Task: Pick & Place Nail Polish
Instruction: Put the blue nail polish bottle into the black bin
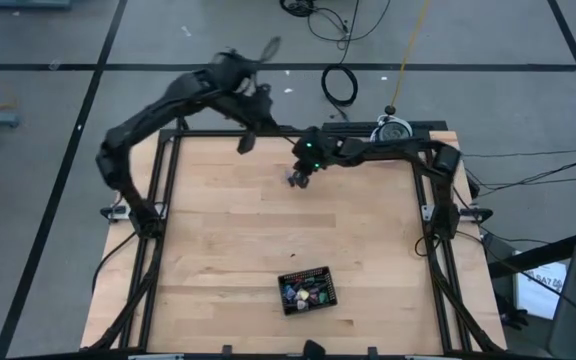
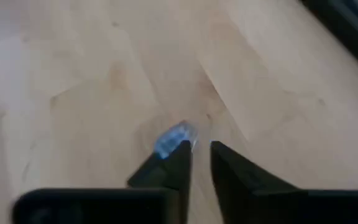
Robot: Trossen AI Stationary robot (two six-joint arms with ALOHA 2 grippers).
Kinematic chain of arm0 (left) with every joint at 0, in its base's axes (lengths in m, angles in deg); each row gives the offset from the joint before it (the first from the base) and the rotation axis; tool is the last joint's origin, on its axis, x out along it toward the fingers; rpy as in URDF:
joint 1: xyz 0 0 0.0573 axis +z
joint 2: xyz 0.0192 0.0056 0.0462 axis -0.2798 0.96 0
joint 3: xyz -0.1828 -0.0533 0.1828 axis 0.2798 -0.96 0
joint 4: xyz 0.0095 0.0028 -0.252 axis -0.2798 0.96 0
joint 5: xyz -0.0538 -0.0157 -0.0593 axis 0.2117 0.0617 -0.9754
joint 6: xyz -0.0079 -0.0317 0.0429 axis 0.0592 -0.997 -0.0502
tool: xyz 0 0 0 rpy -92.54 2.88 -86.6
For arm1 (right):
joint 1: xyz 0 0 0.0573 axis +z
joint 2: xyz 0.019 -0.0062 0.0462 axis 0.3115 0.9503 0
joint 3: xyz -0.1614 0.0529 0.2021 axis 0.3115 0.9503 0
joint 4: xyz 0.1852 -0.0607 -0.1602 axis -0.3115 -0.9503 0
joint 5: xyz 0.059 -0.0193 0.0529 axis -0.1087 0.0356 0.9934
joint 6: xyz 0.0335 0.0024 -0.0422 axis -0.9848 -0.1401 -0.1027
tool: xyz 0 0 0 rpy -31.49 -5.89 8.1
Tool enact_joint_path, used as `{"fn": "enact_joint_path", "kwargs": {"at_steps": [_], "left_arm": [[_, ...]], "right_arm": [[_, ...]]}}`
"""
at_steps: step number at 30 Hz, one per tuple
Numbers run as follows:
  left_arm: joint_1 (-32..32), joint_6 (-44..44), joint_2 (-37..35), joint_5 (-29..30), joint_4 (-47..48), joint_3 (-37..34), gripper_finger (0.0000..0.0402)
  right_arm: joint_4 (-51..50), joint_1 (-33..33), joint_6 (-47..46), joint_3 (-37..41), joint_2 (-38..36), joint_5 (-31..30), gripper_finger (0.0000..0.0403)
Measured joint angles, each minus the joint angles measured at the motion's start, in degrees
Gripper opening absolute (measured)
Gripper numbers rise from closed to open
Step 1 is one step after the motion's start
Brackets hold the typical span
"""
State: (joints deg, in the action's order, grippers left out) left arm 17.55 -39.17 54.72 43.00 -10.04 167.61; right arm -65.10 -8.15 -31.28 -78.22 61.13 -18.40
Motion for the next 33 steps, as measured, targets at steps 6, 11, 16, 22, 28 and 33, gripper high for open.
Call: {"fn": "enact_joint_path", "kwargs": {"at_steps": [6,11,16,22,28,33], "left_arm": [[-0.1,-2.2,-5.8,5.1,-0.4,0.0,0.0000],[0.1,-3.1,-6.8,6.5,0.1,0.0,0.0000],[0.2,-3.0,-6.7,6.9,1.2,0.0,0.0000],[0.1,-3.7,-6.7,6.9,1.2,0.0,0.0000],[-0.1,-4.6,-6.7,6.9,1.2,0.0,0.0000],[-0.5,-5.3,-6.7,6.9,1.2,0.0,0.0000]], "right_arm": [[0.4,0.6,-6.2,-3.0,5.9,-0.2,0.0155],[0.4,2.1,-7.8,-3.0,5.8,-0.2,0.0226],[-0.9,5.0,-7.0,-3.0,5.5,-2.0,0.0237],[-4.1,6.9,-2.7,-2.9,7.0,-10.4,0.0213],[-4.3,5.3,-3.0,-3.0,7.0,-10.0,0.0193],[-4.1,4.1,-1.4,-3.0,6.9,-3.6,0.0170]]}}
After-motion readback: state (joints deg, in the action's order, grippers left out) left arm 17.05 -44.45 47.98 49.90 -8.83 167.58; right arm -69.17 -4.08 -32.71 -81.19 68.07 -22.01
